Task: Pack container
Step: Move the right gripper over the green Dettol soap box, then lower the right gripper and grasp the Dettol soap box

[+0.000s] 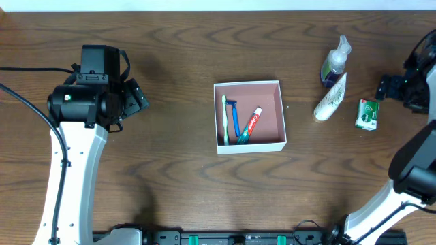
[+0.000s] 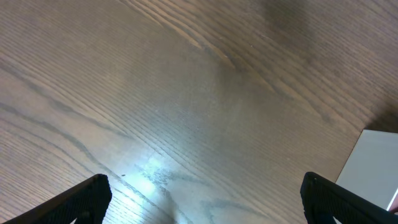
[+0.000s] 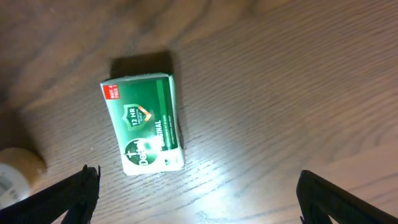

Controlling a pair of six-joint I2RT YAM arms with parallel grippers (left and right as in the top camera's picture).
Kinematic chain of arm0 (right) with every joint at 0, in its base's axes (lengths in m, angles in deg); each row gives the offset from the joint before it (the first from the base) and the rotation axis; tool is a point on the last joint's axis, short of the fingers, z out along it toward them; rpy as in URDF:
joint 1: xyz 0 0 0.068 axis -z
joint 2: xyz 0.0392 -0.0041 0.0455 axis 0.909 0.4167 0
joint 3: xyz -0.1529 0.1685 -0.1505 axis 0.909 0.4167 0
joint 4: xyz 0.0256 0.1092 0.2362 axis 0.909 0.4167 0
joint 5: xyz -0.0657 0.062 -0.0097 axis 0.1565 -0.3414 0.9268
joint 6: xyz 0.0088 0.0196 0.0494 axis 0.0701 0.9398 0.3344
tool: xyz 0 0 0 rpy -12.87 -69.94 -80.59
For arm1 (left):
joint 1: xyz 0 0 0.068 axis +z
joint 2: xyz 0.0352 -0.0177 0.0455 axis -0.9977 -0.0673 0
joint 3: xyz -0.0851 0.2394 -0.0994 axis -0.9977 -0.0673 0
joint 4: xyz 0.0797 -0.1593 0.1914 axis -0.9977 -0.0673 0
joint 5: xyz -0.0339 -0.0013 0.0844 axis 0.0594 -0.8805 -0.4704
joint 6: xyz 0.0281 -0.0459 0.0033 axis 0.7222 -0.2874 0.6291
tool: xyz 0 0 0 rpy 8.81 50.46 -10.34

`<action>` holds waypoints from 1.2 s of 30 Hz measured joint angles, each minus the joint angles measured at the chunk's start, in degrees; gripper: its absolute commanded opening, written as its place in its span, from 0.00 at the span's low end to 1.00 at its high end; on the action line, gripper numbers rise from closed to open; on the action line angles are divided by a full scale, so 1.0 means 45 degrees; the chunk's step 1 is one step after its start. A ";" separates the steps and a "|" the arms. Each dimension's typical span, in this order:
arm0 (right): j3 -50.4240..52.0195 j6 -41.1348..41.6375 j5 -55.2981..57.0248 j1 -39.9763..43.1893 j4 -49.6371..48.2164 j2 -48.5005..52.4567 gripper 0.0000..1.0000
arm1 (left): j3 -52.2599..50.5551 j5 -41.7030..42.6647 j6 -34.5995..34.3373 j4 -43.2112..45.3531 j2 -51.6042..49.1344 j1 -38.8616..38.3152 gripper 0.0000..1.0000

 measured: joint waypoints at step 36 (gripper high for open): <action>0.3070 -0.0850 -0.0233 -0.0996 -0.2778 0.0855 0.99 | 0.0000 0.0000 0.0000 0.0005 0.0000 0.0000 0.98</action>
